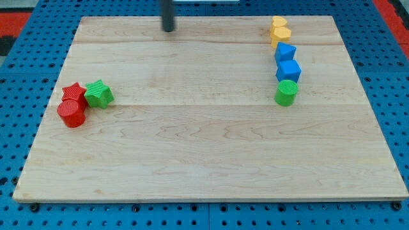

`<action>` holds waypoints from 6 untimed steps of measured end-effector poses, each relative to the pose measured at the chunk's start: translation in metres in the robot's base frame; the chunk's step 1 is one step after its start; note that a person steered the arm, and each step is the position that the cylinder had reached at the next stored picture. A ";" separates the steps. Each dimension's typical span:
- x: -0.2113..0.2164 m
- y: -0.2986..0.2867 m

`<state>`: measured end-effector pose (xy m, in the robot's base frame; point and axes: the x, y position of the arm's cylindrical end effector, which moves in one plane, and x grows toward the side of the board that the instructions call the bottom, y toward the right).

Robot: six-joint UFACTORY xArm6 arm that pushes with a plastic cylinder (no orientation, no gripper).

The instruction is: Separate the red circle from the red star

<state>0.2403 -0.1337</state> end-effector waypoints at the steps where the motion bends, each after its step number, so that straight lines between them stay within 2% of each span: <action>1: 0.052 -0.075; 2: 0.104 -0.136; 3: 0.160 -0.160; 5: 0.246 -0.073; 6: 0.269 -0.010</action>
